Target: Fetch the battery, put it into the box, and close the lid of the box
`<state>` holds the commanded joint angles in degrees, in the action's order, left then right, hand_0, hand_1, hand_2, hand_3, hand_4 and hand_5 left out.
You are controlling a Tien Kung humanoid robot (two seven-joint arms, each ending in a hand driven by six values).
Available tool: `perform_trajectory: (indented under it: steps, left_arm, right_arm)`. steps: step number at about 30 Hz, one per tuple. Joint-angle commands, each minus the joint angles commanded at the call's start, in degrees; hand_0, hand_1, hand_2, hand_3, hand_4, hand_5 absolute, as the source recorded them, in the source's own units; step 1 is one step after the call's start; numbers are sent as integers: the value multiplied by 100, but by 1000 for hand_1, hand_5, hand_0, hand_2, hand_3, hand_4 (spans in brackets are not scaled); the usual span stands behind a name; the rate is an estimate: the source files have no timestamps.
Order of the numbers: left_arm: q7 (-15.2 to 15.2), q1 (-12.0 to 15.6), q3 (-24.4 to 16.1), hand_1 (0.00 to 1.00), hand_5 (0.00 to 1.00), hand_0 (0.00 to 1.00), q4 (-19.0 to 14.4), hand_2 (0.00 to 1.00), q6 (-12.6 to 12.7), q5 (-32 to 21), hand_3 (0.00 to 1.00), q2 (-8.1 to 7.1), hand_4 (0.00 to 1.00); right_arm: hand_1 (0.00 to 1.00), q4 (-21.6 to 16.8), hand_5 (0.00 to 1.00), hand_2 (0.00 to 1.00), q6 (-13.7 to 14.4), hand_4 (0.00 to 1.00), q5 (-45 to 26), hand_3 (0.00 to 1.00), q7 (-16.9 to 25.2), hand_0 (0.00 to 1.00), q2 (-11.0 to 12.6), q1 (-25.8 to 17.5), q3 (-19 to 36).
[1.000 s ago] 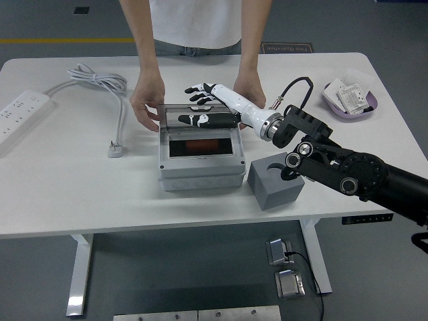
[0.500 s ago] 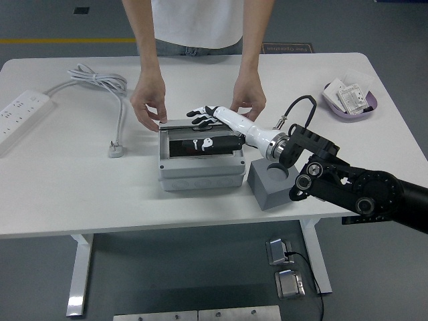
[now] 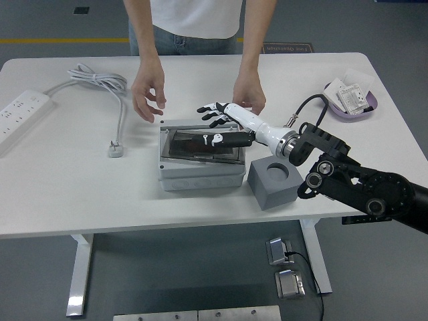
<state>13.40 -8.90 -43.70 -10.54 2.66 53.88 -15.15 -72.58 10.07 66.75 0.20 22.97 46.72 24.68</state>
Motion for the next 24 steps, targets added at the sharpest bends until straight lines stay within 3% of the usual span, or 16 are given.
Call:
perform_trajectory:
  steps: [6,12,24]
  left_arm:
    - [4,37,-23,704,137,627,1,614,6,0,584,11,601]
    - [-27,79,46,704,137,628,7,614,25,-125,584,20,601]
    - [-66,96,115,704,137,628,12,615,37,-244,584,52,600]
  right_arm:
    - [724,-87,642,827,-22,935,414,883,-79,774,165,-433,727]
    - [725,-365,641,827,-72,934,987,881,-195,778,288,-1170,1683]
    - [722,-415,652,815,-41,927,1451,869,-81,780,-96,-2600,3763]
